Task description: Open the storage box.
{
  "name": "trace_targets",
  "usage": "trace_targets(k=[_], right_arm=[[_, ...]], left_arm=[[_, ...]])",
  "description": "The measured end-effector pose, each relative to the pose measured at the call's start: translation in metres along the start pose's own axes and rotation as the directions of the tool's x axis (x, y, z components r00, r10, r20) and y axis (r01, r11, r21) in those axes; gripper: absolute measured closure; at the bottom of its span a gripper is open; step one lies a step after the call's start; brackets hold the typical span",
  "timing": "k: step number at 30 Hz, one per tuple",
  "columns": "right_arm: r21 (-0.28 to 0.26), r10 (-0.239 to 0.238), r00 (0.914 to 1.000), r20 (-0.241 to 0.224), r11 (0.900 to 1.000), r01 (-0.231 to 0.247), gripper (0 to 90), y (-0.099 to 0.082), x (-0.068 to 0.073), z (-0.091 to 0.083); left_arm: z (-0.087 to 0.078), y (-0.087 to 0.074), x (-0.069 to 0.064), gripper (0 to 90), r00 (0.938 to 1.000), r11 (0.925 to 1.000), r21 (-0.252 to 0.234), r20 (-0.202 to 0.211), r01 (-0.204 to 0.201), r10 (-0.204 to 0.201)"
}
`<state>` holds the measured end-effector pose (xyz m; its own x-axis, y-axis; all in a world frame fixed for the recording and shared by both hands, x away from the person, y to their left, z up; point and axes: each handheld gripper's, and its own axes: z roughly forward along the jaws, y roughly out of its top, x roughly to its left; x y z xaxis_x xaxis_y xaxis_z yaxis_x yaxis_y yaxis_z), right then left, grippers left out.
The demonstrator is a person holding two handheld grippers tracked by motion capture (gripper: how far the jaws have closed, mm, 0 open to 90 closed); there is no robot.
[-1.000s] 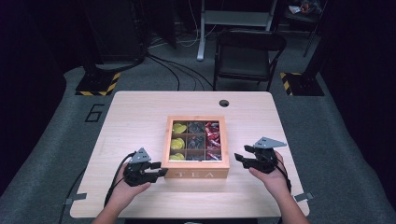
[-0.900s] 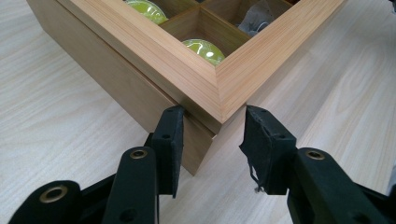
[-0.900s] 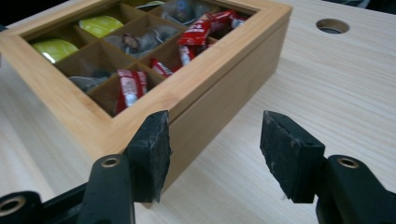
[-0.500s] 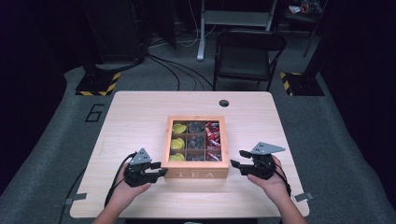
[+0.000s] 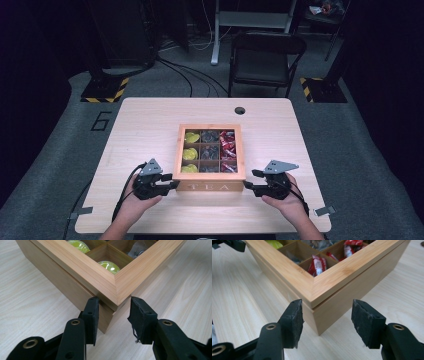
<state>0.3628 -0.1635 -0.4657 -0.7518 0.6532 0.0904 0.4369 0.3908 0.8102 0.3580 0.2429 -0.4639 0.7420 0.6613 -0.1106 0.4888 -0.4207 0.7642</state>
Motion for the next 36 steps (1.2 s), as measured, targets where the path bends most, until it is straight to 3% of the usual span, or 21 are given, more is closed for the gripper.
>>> trace_targets(k=[8, 13, 17, 30, 36], right_arm=[[0.034, -0.017, 0.9998, -0.013, 0.9993, 0.017, 42.7, -0.002, 0.003, 0.011], [0.022, -0.024, 0.9997, 0.001, 0.9995, 0.024, 47.0, -0.001, 0.006, 0.017], [0.015, -0.016, 0.9998, -0.015, 0.9998, 0.016, 49.2, 0.000, 0.006, 0.018], [-0.009, -0.005, 0.9997, -0.025, 0.9999, 0.005, 51.0, 0.010, 0.009, 0.013], [-0.012, 0.008, 0.9999, -0.015, 0.9999, -0.008, 51.1, 0.015, 0.010, 0.008]], left_arm=[[0.000, 0.000, 0.000, 59.9, 1.0000, 1.0000, -0.003, 0.004, 0.008, -0.008], [0.000, 0.000, 0.000, 59.9, 1.0000, 1.0000, 0.000, 0.002, 0.007, -0.007], [-0.001, 0.000, 0.000, 59.9, 1.0000, 1.0000, 0.005, 0.006, 0.005, -0.005], [-0.001, 0.003, -0.002, 59.9, 0.9999, 0.9989, -0.045, -0.003, 0.015, -0.015], [0.000, 0.004, -0.002, 55.9, 0.9993, 0.9984, -0.046, -0.021, -0.033, 0.032]])
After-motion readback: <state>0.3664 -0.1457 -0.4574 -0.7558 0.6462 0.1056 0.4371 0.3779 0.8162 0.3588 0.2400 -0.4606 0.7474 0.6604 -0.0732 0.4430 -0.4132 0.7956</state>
